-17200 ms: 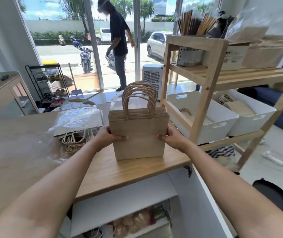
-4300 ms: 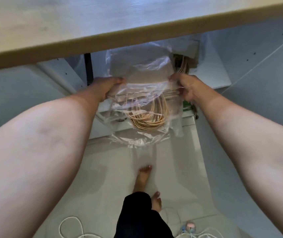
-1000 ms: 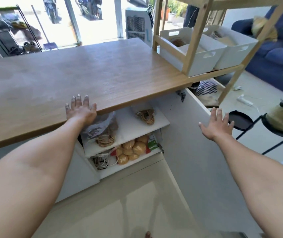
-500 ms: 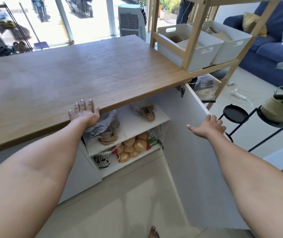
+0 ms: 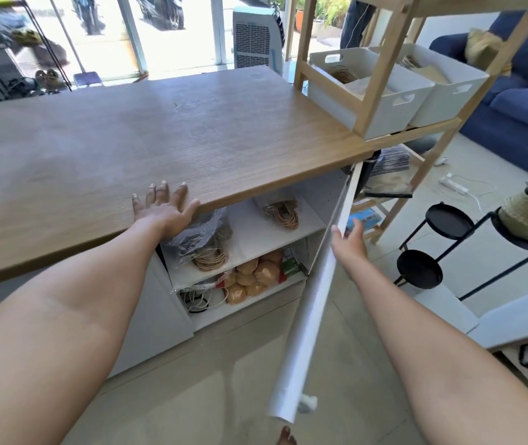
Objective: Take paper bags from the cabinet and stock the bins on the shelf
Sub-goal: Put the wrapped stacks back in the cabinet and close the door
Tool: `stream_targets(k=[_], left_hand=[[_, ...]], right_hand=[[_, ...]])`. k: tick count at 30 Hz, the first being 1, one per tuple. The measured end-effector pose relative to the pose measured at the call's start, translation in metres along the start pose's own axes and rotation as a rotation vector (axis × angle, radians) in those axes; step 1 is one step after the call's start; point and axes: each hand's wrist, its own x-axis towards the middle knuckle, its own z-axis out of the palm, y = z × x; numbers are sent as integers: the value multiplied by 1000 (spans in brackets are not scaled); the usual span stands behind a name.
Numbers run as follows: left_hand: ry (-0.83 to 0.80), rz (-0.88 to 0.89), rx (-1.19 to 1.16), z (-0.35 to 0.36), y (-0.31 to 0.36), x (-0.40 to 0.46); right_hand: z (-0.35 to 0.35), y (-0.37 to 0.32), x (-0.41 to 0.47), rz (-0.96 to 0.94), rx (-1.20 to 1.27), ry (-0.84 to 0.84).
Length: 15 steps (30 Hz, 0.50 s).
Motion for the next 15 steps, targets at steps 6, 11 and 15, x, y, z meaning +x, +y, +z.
stream_targets(k=[6,11,15], left_hand=[[24,0,-75,4,-7,6],[62,-73,-93,8,-2,13],[66,-76,-93,9,0,15]], right_hand=[[55,-9,5,346,433,-311],[84,-32,19,324,481,-353],[106,-54,28,334,512,-289]])
